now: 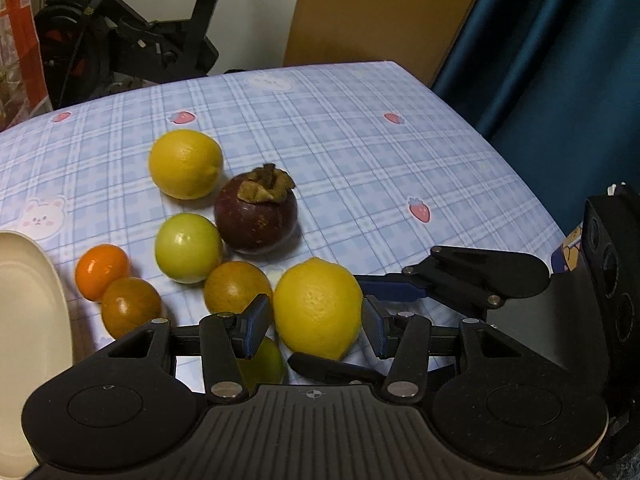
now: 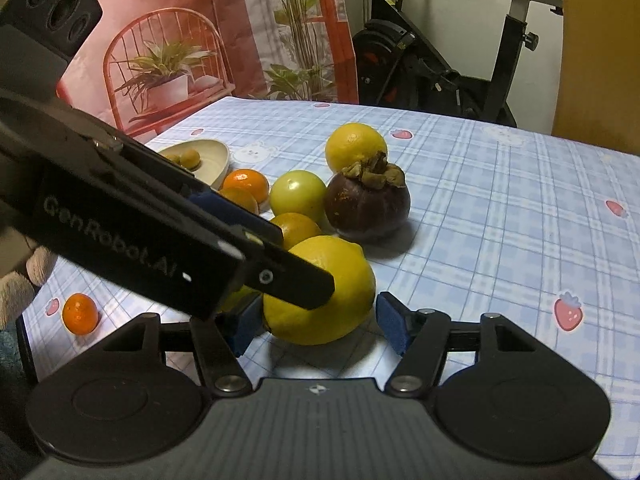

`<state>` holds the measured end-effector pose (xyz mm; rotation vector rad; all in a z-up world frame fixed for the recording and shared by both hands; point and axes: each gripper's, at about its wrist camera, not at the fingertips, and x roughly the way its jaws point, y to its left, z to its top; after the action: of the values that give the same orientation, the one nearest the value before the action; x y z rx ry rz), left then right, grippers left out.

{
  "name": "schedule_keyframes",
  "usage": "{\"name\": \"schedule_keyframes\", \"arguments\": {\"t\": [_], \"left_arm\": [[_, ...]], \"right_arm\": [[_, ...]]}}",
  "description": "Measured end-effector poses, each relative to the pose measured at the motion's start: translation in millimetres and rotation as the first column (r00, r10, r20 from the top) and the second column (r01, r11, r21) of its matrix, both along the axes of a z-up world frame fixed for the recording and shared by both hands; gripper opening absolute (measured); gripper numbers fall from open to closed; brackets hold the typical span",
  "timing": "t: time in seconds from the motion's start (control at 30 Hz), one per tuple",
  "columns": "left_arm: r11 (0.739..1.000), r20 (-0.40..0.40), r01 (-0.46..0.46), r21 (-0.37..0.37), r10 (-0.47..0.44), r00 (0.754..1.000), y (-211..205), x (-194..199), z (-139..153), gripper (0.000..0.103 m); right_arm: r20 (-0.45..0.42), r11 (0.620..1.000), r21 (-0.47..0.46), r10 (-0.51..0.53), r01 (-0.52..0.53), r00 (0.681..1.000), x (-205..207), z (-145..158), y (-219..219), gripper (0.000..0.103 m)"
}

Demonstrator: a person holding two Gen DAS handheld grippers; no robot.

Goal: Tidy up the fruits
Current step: 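Close the left gripper on the large yellow lemon and lift it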

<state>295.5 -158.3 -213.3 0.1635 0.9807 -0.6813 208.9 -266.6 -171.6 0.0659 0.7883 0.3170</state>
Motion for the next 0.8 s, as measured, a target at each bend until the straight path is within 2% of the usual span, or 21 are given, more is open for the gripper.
{"name": "schedule_keyframes", "arguments": {"t": [0.4,0.8], "left_arm": [[1.0,0.02,0.012,0.001,-0.012,1.0,-4,-2,-2,0.053],[0.999,0.072,0.015,-0.05,-0.012,0.997,12,-22,24,0.053]], "right_arm": [[-0.018,0.998,0.043,-0.037,0.038,0.999,-1,-4,-3,0.062],[0.001,0.999,0.035,-0.035,0.035,0.999,-13,28,1,0.062]]}}
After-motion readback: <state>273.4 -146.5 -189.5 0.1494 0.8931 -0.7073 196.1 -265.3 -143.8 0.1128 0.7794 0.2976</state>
